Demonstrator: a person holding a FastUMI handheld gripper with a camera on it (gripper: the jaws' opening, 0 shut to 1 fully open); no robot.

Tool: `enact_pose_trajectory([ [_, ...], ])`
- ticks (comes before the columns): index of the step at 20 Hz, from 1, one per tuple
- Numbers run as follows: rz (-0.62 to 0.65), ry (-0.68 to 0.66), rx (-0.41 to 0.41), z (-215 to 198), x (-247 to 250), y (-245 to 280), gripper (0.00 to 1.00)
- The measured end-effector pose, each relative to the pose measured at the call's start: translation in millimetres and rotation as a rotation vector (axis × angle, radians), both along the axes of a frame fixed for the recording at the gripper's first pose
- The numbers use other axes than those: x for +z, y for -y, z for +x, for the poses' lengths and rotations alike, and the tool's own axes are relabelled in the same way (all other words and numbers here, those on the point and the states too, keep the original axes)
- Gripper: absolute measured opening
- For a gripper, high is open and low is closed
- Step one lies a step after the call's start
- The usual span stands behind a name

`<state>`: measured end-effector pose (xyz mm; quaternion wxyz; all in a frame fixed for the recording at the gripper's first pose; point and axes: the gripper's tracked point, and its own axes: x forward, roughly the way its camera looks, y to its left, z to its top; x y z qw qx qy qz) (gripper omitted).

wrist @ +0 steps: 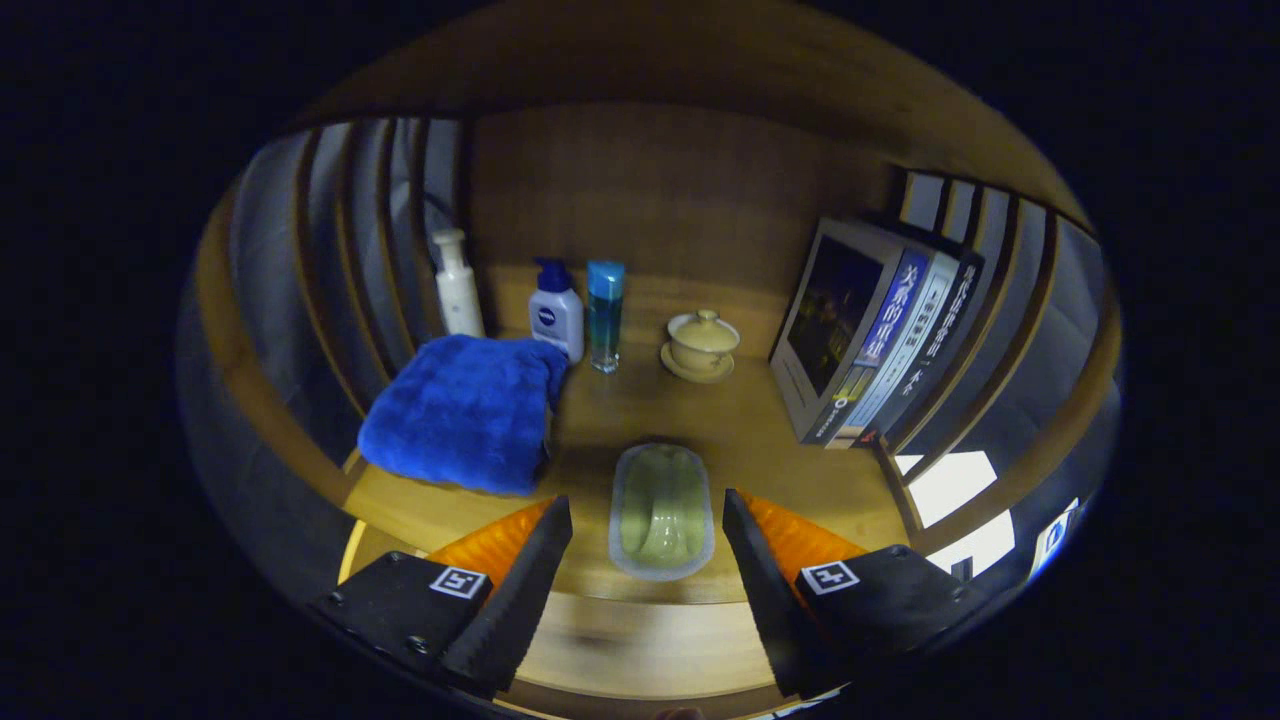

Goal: Pull open the drawer, take out the items inside it, and place them on the countertop above the cabinet.

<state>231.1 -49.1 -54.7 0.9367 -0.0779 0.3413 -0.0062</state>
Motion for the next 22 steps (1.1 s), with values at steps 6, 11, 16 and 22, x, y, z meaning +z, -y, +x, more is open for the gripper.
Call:
enact_pose_trajectory([
  [6, 0.068, 0.231, 0.073, -60, 55, -36, 0.98],
  [11, 0.068, 0.328, 0.129, -116, 72, -59, 0.98],
  [16, 0.104, 0.403, 0.13, -155, 72, -65, 0.98],
  [22, 0.098, 0.465, 0.078, -193, 54, -51, 0.98],
])
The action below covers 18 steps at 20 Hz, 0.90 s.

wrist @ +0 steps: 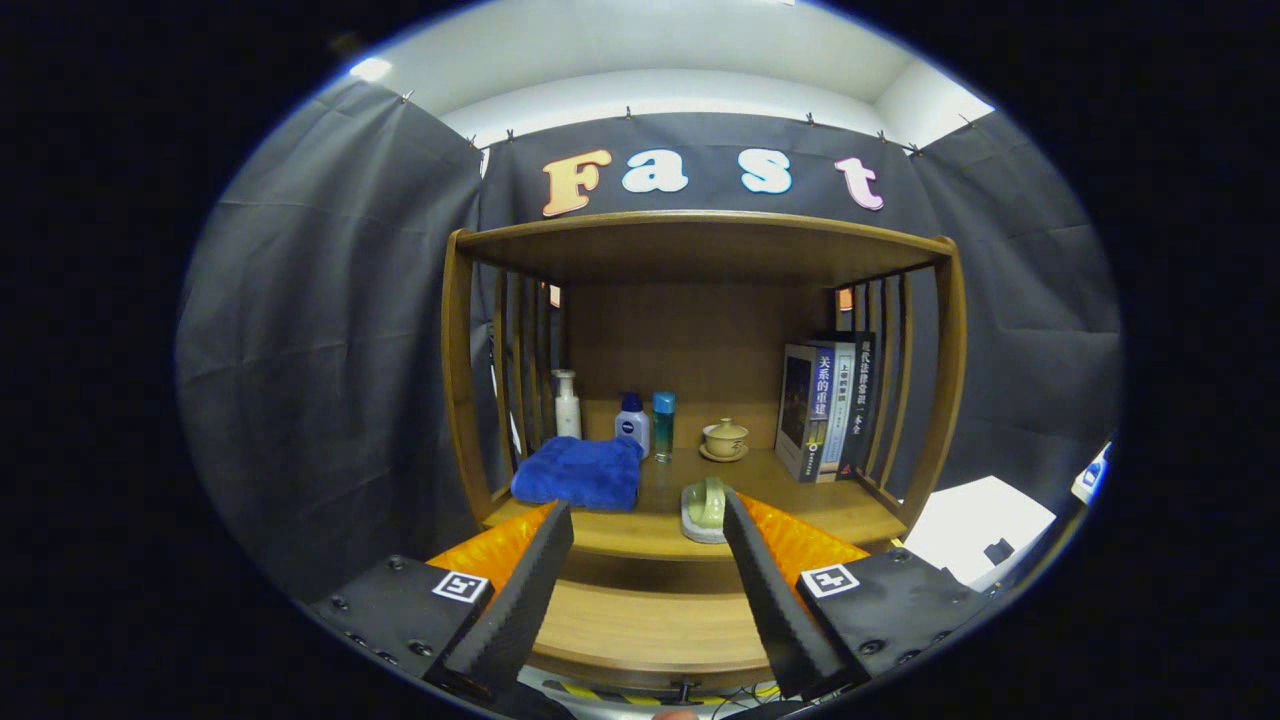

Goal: Pull open the drawer, take out the items inside it, and place them on the countertop above the cabinet.

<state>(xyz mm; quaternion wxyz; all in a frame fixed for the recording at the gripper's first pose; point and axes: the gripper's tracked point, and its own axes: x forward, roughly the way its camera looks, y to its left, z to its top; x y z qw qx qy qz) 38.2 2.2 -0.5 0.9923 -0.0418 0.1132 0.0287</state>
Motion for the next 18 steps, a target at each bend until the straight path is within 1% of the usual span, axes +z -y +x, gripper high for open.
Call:
enact_pose_trajectory([
  [6, 0.02, 0.012, -0.044, -24, -28, 12, 0.98],
  [18, 0.05, 0.033, -0.101, -46, -80, 33, 0.98],
])
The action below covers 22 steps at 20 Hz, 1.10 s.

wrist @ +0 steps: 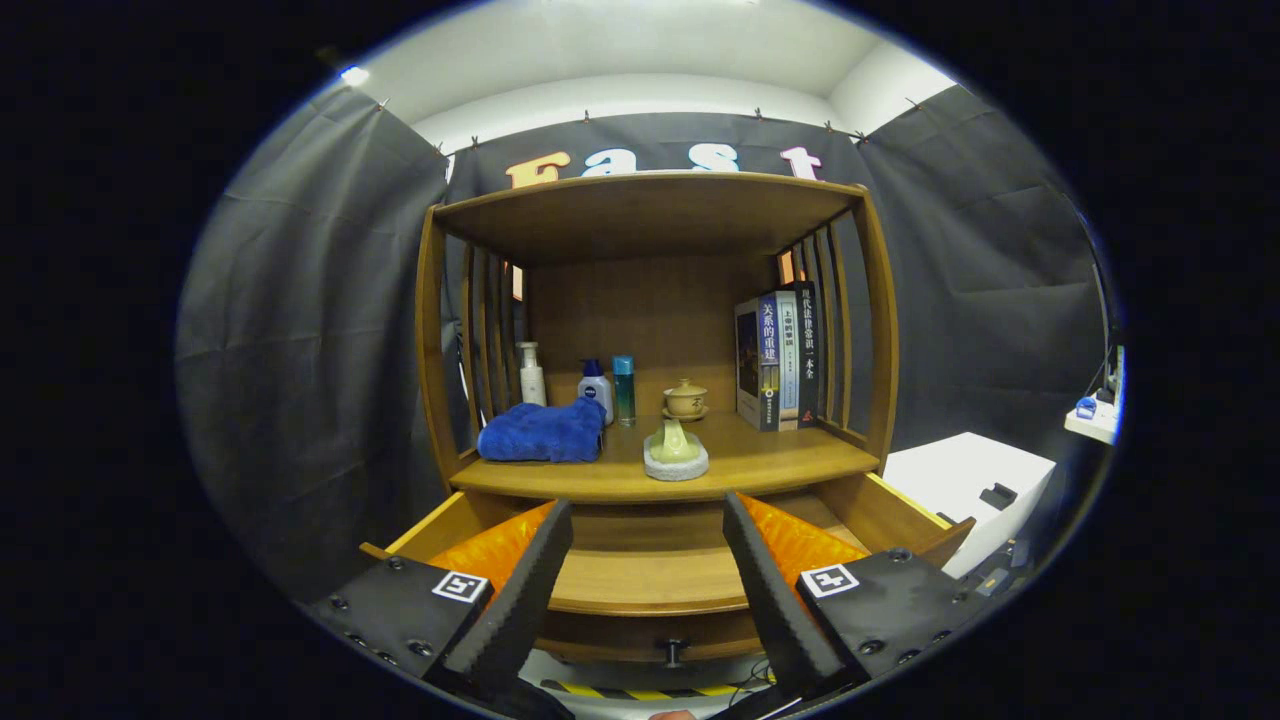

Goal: Pull open the drawer, take out the items inside it, and place them on the countertop above the cabinet.

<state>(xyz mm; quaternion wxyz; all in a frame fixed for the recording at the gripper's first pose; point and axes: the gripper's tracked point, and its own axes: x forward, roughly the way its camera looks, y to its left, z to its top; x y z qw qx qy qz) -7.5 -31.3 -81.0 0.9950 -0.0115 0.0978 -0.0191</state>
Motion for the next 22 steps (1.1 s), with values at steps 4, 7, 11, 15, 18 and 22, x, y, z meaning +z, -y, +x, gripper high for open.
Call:
enact_pose_trajectory([
  [4, -0.013, 0.001, 0.007, -8, -15, 3, 0.98],
  [7, -0.018, 0.004, 0.018, -18, -22, 5, 0.98],
  [11, 0.001, 0.0, 0.023, -35, -38, 2, 0.98],
  [15, -0.019, -0.011, 0.019, -45, -54, 7, 0.98],
  [18, -0.023, -0.03, -0.005, -43, -71, 13, 0.98],
  [22, -0.003, -0.077, -0.019, -31, -105, 14, 0.98],
])
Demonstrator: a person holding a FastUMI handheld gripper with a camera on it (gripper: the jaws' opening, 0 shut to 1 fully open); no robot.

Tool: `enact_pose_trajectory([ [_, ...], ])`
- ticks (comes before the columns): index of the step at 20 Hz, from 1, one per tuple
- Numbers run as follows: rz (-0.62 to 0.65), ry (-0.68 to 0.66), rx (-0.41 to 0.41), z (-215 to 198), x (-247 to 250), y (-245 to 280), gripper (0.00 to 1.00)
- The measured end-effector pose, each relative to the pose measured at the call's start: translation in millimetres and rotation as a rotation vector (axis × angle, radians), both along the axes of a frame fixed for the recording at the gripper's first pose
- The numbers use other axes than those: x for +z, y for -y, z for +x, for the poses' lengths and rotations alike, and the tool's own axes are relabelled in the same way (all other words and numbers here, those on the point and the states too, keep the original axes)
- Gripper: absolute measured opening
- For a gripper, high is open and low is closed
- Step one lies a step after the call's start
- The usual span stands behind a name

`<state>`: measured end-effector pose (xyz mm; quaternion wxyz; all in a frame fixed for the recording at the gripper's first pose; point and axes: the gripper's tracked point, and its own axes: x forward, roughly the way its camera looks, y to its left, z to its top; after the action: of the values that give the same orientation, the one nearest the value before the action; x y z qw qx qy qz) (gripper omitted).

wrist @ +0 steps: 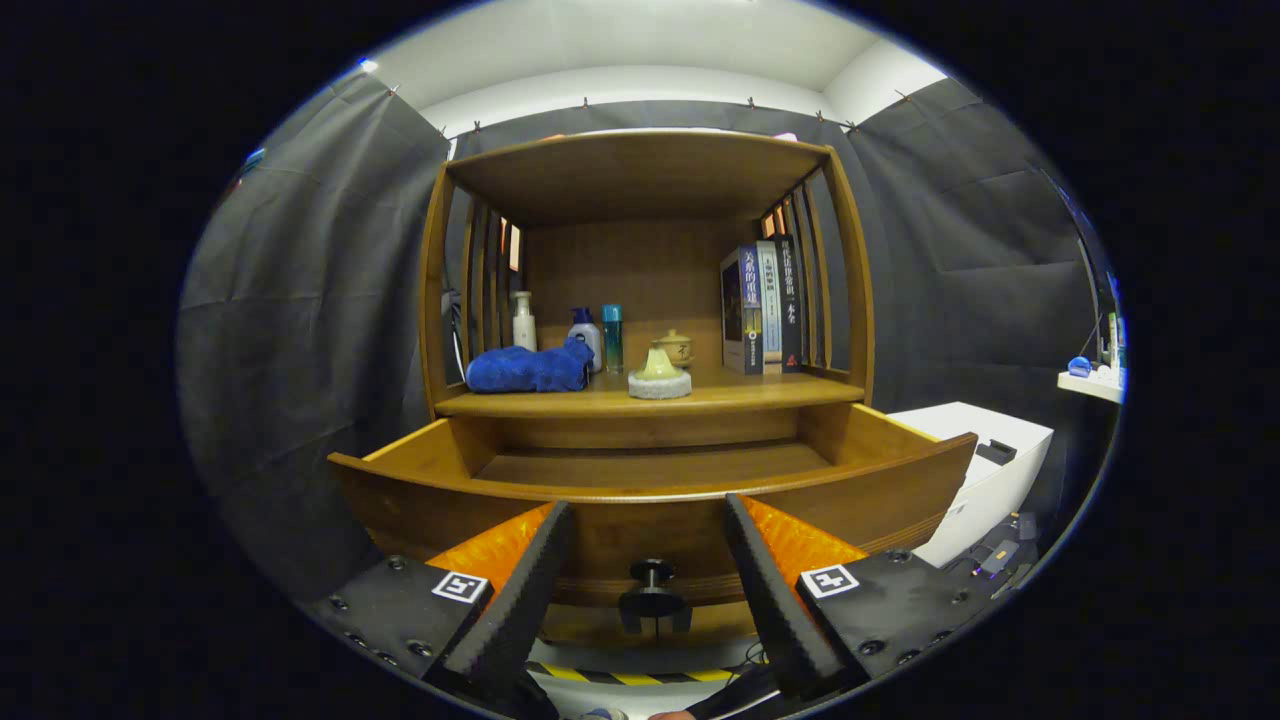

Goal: Pull open the drawer, take out the items inside it, and place them on the countertop above the cabinet.

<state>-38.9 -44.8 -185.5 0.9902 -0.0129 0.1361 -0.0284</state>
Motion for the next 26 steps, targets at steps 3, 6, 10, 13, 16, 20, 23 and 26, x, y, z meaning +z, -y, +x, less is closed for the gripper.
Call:
enact_pose_trajectory([
  [3, 0.025, -0.015, -0.019, 4, -9, 1, 0.98],
  [6, 0.017, -0.01, -0.025, 8, -16, 4, 0.98],
  [10, 0.014, -0.012, -0.03, 12, -26, 5, 0.97],
  [13, 0.002, -0.009, -0.028, 12, -26, 3, 0.97],
  [16, 0.021, -0.02, -0.025, 17, -26, 6, 0.98],
  [20, 0.01, -0.035, -0.02, 40, -27, 8, 0.98],
  [23, 0.013, -0.032, -0.022, 61, -24, 9, 0.98],
  [26, 0.006, -0.044, -0.021, 74, -27, 12, 0.98],
])
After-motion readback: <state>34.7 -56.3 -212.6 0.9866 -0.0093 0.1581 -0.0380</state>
